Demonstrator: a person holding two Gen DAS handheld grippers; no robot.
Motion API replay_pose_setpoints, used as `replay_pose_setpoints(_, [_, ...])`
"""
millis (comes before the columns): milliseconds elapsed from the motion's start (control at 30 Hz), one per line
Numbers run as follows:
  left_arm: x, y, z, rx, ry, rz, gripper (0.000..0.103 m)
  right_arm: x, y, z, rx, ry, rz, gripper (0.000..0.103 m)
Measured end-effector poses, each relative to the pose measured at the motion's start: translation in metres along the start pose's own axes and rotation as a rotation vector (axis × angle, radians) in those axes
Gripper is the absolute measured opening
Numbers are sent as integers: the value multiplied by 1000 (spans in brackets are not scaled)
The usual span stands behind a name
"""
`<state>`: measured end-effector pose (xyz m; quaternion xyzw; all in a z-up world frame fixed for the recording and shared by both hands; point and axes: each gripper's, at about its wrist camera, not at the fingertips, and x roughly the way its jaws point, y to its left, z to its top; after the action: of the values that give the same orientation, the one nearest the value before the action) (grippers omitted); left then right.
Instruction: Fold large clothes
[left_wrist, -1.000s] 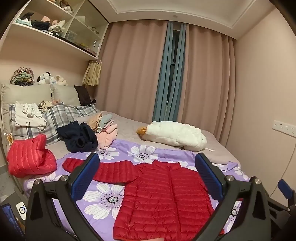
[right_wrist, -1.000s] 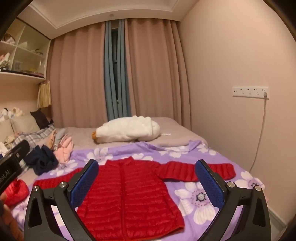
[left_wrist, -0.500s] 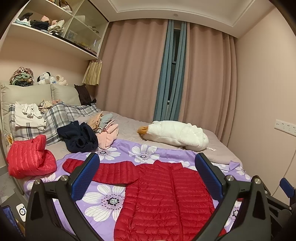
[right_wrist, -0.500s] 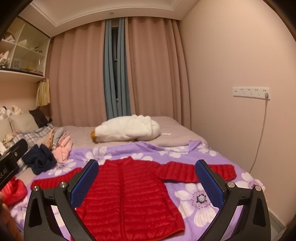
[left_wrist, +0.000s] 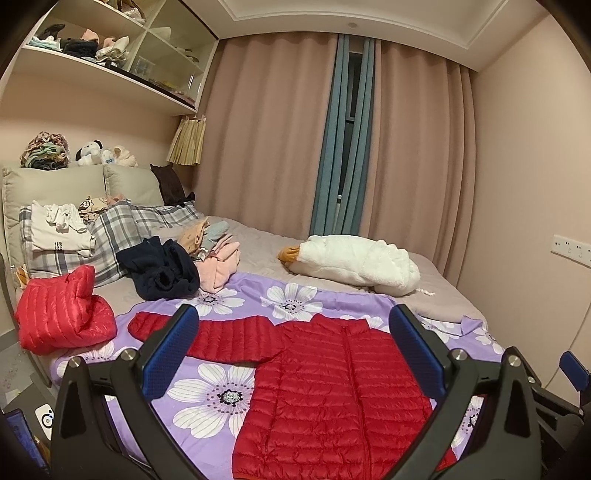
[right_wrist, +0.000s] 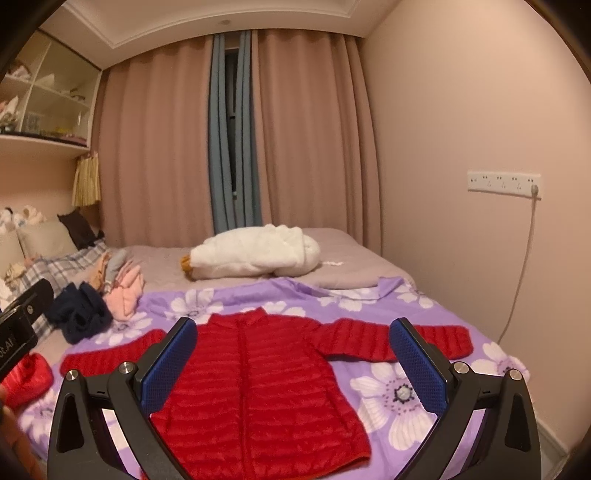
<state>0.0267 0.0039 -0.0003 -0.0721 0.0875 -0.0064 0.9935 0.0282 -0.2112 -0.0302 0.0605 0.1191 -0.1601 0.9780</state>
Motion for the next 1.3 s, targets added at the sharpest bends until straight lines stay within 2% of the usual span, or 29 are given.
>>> replay_pose_setpoints(133, [0,-1,-1,10,1,6,103,-1,0,1,10,3,22,103])
replay_pose_setpoints(1300, [-8,0,1,18,-8,12,103,-1,3,5,-10,-3,23,103])
